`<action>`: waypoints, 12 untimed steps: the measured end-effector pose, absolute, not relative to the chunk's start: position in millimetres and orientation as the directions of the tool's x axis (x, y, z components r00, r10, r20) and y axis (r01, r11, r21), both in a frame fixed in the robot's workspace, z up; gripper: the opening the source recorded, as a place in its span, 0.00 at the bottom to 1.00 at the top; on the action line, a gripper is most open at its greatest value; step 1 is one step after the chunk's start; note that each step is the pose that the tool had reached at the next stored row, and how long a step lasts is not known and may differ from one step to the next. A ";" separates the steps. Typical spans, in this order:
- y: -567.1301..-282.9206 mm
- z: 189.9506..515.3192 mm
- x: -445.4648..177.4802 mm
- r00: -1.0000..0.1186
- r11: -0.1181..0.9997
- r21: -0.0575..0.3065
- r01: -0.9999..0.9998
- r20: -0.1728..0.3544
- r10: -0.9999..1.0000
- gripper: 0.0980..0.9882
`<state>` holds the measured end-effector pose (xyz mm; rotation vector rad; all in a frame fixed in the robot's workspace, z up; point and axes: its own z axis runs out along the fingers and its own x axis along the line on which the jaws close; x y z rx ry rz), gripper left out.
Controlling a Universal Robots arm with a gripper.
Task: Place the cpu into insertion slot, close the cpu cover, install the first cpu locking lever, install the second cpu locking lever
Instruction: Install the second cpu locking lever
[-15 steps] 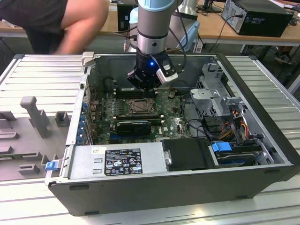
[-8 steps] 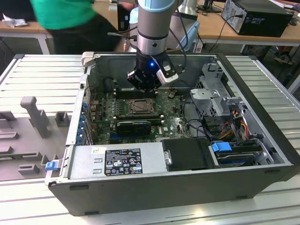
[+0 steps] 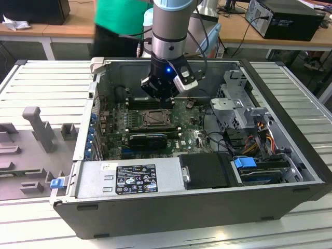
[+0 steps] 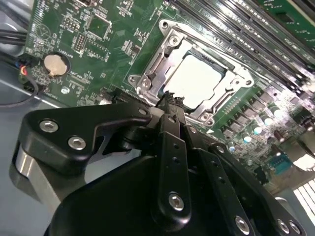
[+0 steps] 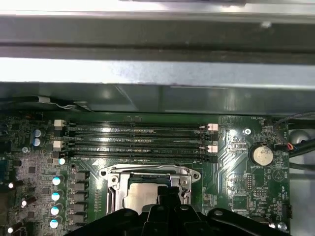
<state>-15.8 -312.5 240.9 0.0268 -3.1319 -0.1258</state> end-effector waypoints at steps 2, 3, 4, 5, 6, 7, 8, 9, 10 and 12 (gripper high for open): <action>-312.5 247.5 -15.8 -1.000 0.997 0.080 -0.017 0.006 -0.017 0.01; -312.7 247.7 -15.8 -1.000 0.997 0.080 -0.017 0.006 -0.017 0.01; -313.5 247.7 -15.7 -1.000 0.997 0.080 -0.017 0.006 -0.018 0.01; -315.3 247.7 -15.8 -1.000 0.997 0.079 -0.017 0.006 -0.017 0.01; -316.9 247.8 -15.8 -1.000 0.997 0.079 -0.017 0.006 -0.017 0.01; -320.6 247.7 -15.8 -1.000 0.997 0.079 -0.017 0.006 -0.017 0.01; -333.4 247.7 -15.8 -1.000 0.997 0.079 -0.017 0.006 -0.017 0.01; -340.2 251.5 -15.8 -1.000 0.997 0.079 -0.017 0.006 -0.017 0.01; -341.0 255.5 -15.7 -1.000 0.997 0.079 -0.017 0.006 -0.018 0.01; -350.0 255.5 -15.9 -1.000 0.997 0.079 -0.017 0.006 -0.017 0.01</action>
